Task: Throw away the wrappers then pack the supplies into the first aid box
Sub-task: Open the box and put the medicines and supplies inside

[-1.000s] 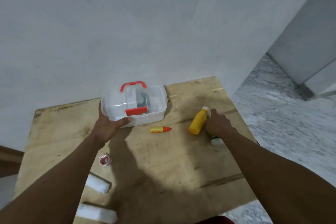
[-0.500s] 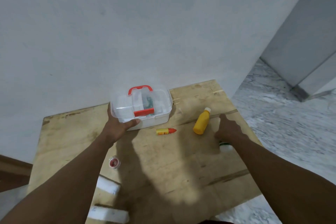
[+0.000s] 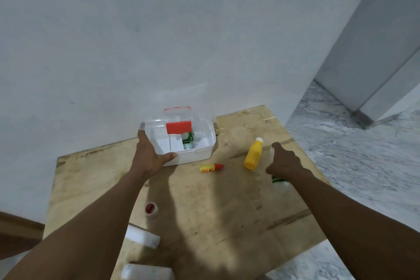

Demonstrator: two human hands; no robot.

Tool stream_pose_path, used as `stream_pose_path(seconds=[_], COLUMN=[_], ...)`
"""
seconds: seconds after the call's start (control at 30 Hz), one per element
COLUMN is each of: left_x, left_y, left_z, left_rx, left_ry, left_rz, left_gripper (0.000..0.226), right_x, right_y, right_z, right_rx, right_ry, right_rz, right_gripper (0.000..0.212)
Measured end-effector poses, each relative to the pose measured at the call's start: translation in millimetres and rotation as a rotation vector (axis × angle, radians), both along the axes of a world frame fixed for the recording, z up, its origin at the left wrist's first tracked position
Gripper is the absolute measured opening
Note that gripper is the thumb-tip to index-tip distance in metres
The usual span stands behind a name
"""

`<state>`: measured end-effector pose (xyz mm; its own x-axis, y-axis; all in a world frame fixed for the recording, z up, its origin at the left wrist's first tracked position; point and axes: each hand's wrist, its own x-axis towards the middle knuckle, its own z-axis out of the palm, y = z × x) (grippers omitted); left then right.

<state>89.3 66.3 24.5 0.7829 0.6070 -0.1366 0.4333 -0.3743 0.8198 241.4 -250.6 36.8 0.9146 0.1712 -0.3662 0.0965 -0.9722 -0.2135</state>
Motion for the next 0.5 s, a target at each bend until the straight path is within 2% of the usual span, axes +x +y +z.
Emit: stream_pose_path(seconds=[0.17,0.3,0.4,0.5], left_x=[7.5,8.9,4.6,-0.1], left_y=[5.3,0.9,-6.0,-9.2], left_z=[11.9,21.6,18.1,13.2], left_rx=[0.03,-0.012,-0.01,-0.016], left_ry=[0.13,0.252,0.314,0.359], left_rz=[0.026,0.008,0.004,-0.017], left_gripper=[0.145,0.148,0.154,0.158], right_x=[2.9,12.8,16.2,14.8], right_y=[11.3,24.8,40.4,61.5], right_z=[7.6,21.2,29.2,31.3], right_rx=[0.057,0.134,0.26,0.436], right_ry=[-0.026,-0.021,-0.053,-0.168], right_rz=[0.052,0.121,0.175,0.212], right_gripper=[0.064,0.074,0.076,0.08])
